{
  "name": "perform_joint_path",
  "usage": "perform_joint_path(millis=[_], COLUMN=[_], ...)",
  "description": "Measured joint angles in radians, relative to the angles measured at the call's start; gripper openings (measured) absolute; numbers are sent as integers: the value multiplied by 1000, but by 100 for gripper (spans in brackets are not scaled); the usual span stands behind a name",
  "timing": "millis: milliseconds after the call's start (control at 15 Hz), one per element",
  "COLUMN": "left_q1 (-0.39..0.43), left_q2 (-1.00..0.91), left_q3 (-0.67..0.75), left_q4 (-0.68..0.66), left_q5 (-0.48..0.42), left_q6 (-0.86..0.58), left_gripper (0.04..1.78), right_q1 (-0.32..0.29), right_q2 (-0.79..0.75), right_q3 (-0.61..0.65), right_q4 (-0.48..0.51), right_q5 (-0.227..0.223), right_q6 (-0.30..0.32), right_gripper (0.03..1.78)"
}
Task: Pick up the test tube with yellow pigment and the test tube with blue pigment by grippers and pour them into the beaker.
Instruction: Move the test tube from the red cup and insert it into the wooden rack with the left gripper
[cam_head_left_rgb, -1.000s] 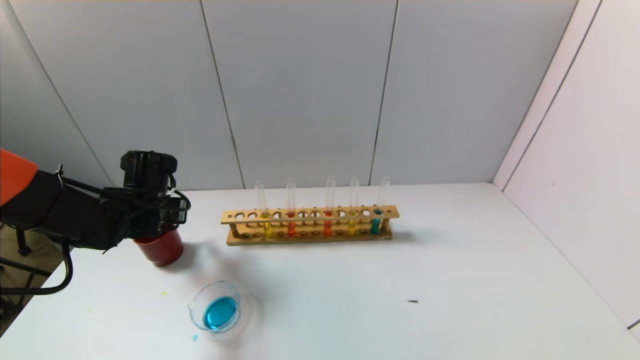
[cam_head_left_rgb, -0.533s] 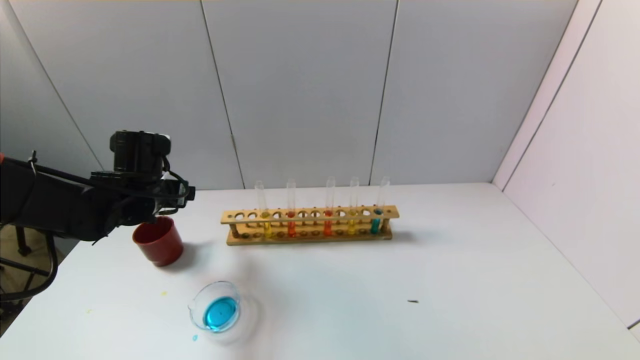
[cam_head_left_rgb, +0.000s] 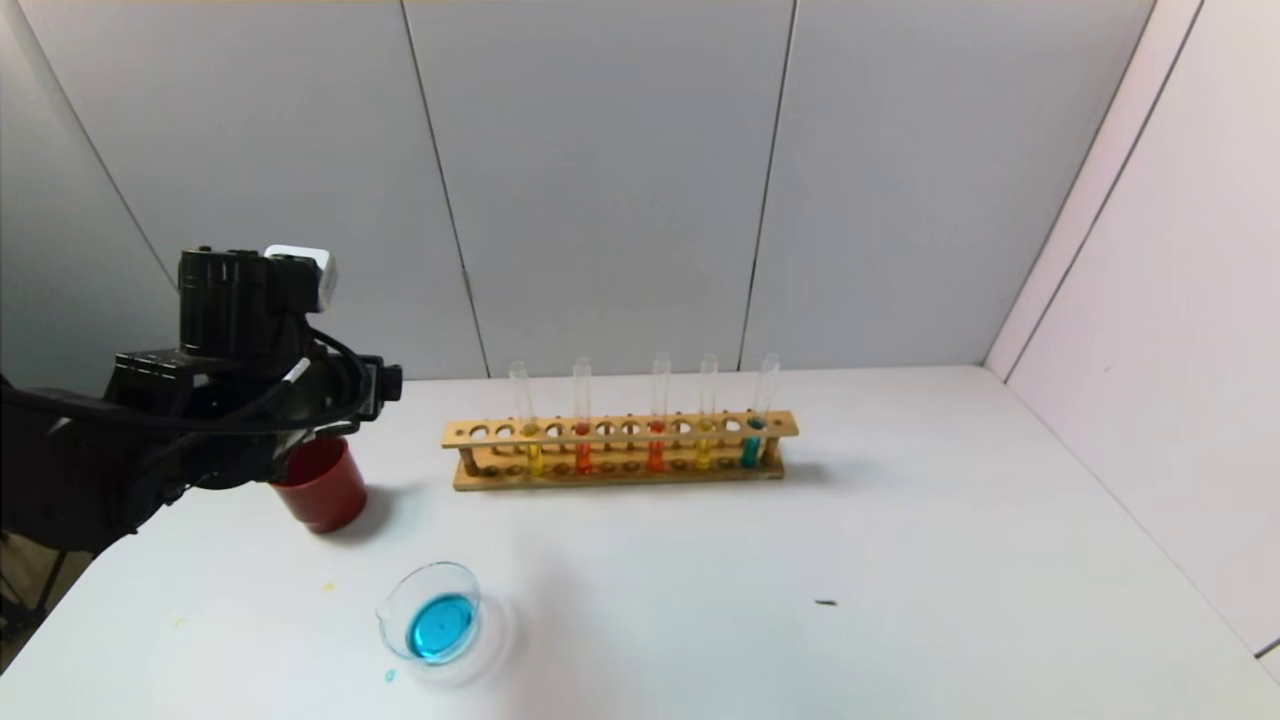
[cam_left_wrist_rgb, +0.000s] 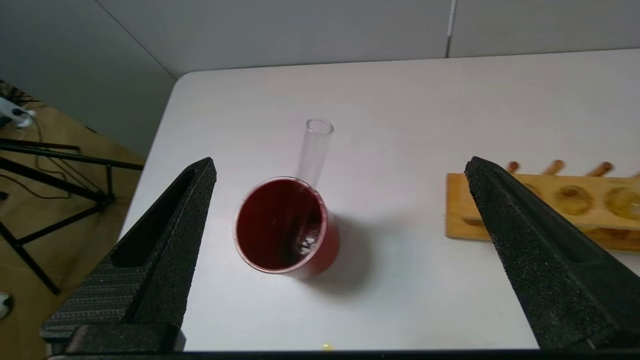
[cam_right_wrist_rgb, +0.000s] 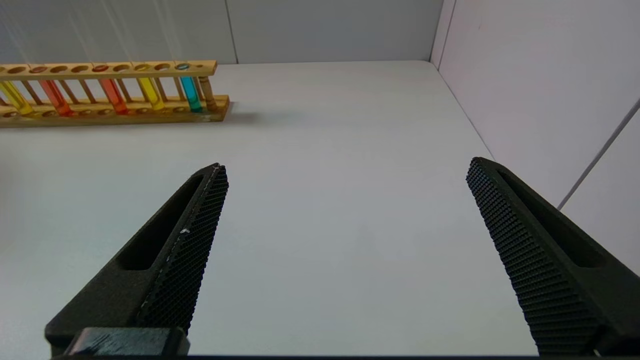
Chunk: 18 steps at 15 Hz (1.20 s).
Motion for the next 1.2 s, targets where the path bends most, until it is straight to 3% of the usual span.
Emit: perform_joint_path(millis=[467, 800, 1200], left_q1=[-225, -288, -318], left_q2=[-30, 87, 245], left_q3=[101, 82, -40], left_q4=[-15, -154, -177], left_q5=[61, 60, 58], left_q6=[-239, -239, -240], left_gripper=[175, 175, 175], right_q1=[0, 0, 0], right_q2=[0, 0, 0], right_q3=[0, 0, 0], right_q4=[0, 0, 0], right_q5=[0, 0, 0], right_q6=[0, 0, 0], right_gripper=[174, 174, 174])
